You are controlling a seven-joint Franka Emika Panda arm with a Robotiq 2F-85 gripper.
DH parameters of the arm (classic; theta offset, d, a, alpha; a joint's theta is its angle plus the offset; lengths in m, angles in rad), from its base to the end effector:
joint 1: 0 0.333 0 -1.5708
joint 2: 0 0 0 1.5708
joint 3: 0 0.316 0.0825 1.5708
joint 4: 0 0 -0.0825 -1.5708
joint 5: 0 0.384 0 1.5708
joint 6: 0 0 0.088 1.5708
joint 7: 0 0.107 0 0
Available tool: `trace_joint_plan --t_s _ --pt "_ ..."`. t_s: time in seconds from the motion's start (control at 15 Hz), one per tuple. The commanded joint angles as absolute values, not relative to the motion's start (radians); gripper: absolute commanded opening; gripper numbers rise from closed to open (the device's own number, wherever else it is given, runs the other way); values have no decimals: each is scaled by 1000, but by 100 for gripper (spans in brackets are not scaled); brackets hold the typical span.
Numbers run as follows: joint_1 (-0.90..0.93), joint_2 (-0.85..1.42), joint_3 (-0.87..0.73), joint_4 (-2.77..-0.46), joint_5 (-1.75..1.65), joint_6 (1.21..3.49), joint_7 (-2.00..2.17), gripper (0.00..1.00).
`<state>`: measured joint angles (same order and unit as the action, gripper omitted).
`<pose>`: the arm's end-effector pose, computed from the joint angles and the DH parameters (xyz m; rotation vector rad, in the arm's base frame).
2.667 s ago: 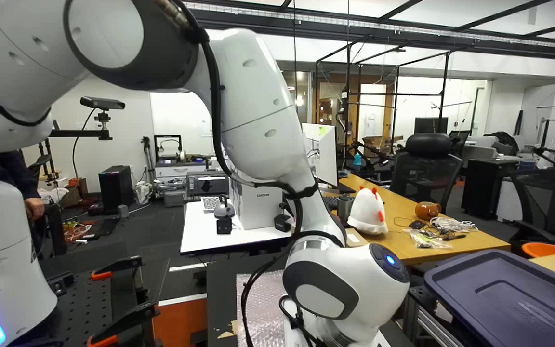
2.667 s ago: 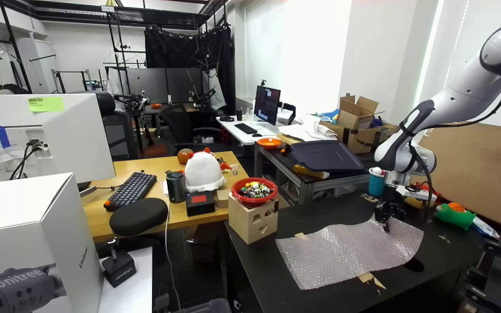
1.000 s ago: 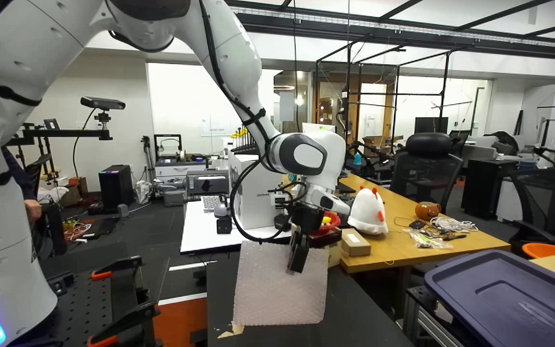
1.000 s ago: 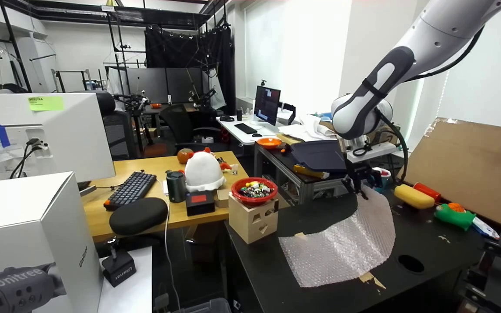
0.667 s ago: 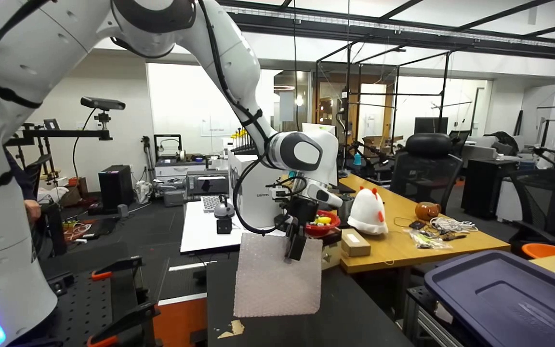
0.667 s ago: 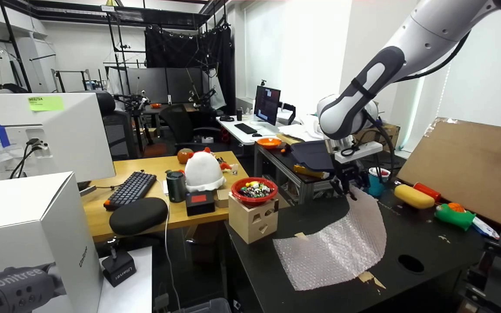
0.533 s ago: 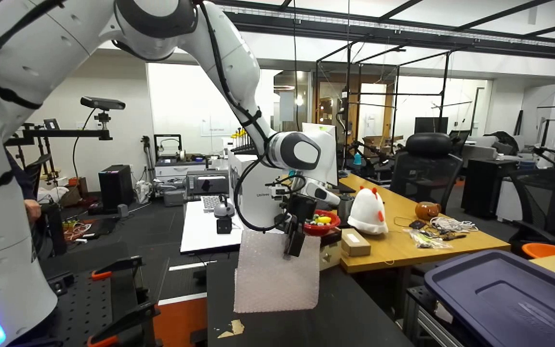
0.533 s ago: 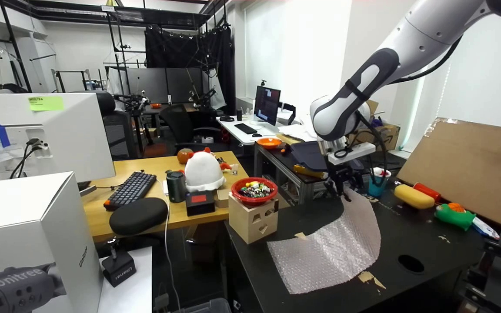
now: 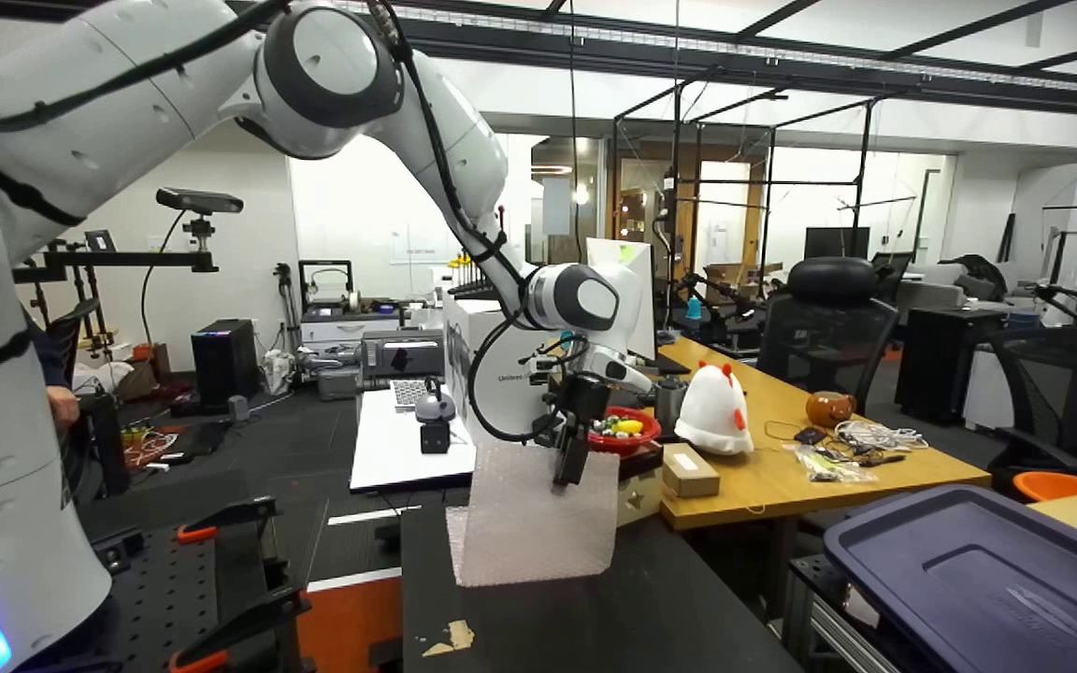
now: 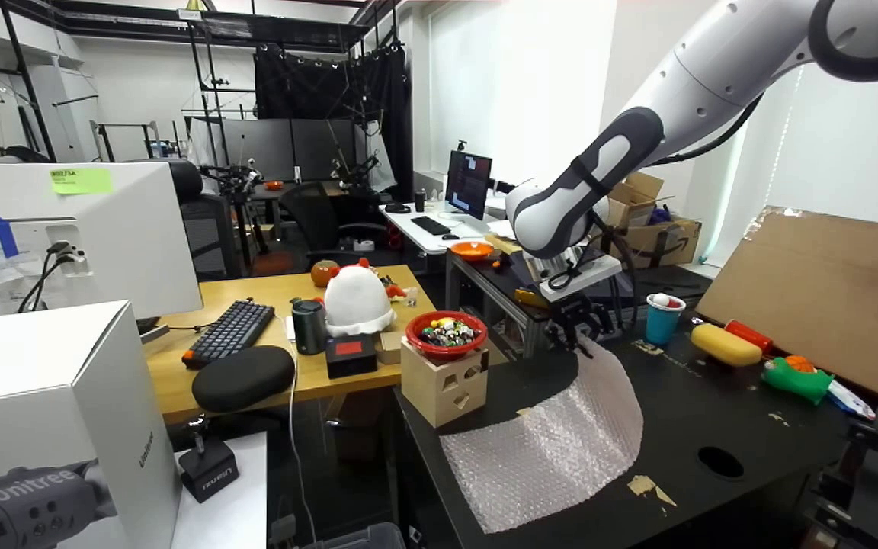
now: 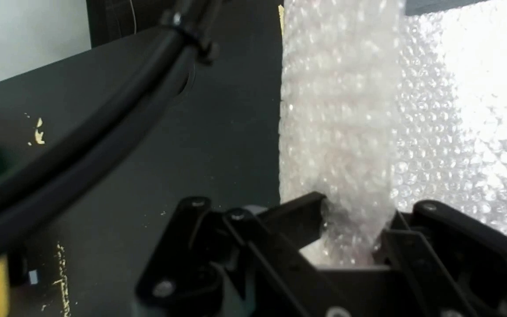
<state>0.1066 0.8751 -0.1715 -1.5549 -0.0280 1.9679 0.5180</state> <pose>0.6413 -0.0342 0.1071 2.7214 -0.7468 -0.5780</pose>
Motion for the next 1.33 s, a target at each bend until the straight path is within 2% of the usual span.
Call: trace_joint_plan --t_s 0.0,0.67,1.27 --pt "88 904 -209 -1514 -47 1904 568 0" --pt "-31 865 -352 -1670 -40 1933 722 0" --pt "-9 838 -419 -1698 -117 1883 1003 0"
